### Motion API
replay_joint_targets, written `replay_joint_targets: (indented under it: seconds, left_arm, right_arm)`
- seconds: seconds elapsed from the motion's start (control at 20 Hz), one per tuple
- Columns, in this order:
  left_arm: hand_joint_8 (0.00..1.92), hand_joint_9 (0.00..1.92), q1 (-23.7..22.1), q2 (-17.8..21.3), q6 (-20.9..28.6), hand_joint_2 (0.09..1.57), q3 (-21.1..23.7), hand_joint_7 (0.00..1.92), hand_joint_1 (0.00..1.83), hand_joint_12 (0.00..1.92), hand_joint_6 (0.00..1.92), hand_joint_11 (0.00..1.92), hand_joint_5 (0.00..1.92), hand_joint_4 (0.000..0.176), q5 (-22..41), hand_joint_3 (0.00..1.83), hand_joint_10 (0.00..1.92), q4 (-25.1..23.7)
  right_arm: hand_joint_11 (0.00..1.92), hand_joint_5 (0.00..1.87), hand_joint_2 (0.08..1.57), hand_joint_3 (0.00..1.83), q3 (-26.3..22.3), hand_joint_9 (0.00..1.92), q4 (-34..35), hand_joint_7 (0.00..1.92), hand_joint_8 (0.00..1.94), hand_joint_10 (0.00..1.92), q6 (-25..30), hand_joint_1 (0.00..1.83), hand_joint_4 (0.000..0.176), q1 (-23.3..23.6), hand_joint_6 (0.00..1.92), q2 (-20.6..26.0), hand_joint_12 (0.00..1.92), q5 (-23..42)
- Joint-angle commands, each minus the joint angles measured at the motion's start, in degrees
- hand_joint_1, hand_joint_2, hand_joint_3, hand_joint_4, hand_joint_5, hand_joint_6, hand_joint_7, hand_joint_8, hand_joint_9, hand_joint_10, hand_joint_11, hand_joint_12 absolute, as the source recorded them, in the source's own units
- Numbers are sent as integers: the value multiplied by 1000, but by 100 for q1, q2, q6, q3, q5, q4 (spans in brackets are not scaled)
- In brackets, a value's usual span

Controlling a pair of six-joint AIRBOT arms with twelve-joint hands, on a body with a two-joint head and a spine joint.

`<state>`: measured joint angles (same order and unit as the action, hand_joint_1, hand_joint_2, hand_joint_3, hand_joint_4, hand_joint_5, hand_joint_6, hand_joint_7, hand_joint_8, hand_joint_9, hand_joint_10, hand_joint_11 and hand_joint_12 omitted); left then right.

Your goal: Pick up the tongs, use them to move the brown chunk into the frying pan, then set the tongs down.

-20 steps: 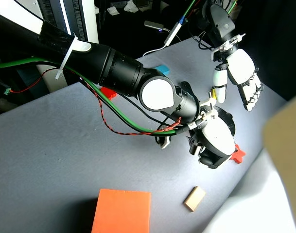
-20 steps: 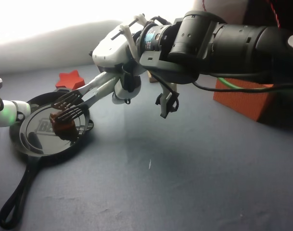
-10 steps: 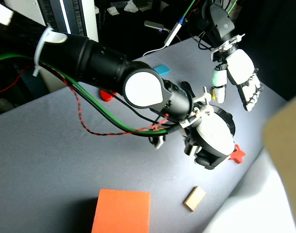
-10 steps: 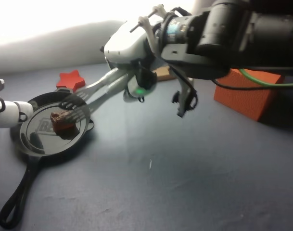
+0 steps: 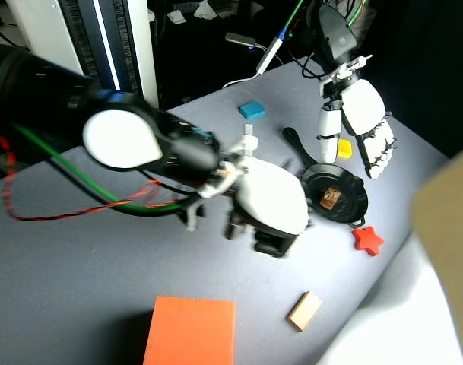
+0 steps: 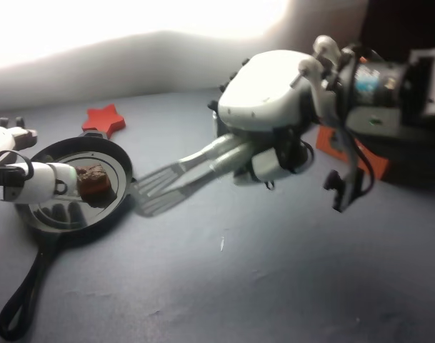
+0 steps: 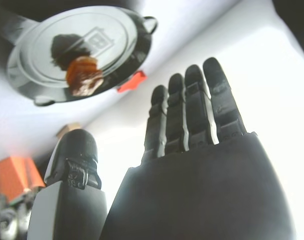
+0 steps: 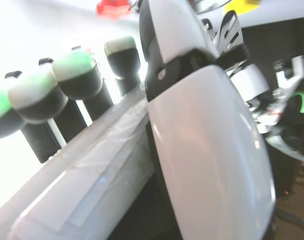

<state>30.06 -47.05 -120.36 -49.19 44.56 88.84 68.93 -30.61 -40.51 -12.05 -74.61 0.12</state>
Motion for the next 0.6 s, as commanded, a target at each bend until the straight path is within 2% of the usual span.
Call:
replay_joint_targets:
  seconds: [0.0,0.25,0.45,0.55]
  left_arm:
    - [6,138,-55,4,3,1296,6,149,79,359,7,0,133,0,358,0,5,-293]
    - [3,151,-152,-114,111,1288,147,170,106,396,8,0,152,0,358,0,4,-456]
    - [3,157,-155,-181,195,1285,292,178,110,438,9,0,168,0,310,0,5,-625]
    - [4,162,-149,-189,195,1285,350,186,86,465,10,0,179,0,286,0,5,-637]
  right_arm:
    - [1211,1001,1427,5,-51,1210,0,1215,1792,1921,9,689,0,-2,1886,89,1921,800]
    - [1188,1015,1409,0,-170,1199,0,1226,1733,1920,-205,727,0,-704,1815,315,1921,1536]
    - [1127,960,1398,0,63,1137,92,1160,1734,1921,-548,728,0,-1243,1732,183,1921,2007]
    - [1014,902,1401,0,140,1036,711,1078,1662,1915,-1079,657,0,-1329,1519,113,1921,2014]
